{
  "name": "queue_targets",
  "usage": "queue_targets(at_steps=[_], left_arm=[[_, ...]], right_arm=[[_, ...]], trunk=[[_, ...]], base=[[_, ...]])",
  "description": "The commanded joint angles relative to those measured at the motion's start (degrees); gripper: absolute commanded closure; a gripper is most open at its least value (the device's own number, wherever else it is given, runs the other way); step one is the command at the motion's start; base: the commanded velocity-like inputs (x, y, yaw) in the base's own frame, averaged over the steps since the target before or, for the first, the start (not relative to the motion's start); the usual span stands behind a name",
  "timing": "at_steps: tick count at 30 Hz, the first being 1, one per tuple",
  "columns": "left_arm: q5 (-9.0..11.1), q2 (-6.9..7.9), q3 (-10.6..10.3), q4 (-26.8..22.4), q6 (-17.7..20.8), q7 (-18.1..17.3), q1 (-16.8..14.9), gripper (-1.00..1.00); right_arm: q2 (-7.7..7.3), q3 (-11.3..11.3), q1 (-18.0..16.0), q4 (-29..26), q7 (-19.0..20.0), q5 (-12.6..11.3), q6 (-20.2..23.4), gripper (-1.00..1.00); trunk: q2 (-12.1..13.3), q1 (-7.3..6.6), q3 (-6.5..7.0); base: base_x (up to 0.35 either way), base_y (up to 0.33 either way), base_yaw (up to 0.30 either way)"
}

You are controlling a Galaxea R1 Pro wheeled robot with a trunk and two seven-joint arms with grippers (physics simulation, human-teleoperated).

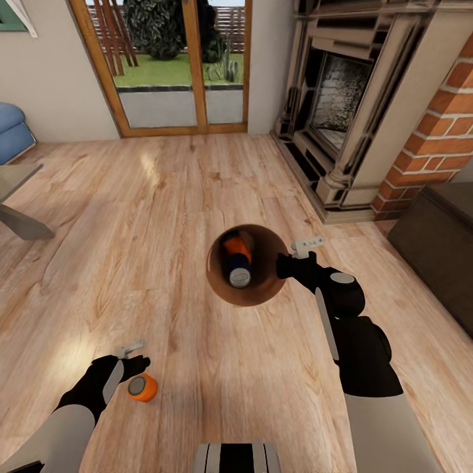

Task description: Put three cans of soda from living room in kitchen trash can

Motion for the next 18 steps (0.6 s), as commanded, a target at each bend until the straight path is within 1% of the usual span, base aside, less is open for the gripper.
queue_targets(at_steps=[1,13,18], left_arm=[[-0.01,-0.01,-0.01,0.01,-0.01,0.01,0.00,-1.00],[-0.10,-0.28,-0.04,0.03,0.57,-0.06,0.00,-1.00],[-0.13,-0.31,-0.04,0.03,0.68,1.81,0.00,-1.00]], right_arm=[[0.02,-0.01,-0.02,-0.06,0.40,-0.80,0.08,1.00],[-0.03,-0.05,-0.03,-0.05,0.40,-0.80,0.08,1.00],[0.05,-0.05,-0.03,-0.05,0.40,-0.78,0.08,1.00]], trunk=[[0.00,-0.01,0.01],[0.00,-0.01,0.01],[0.00,-0.01,0.01]], base=[[0.000,0.000,0.000],[0.000,0.000,0.000],[0.000,0.000,0.000]])
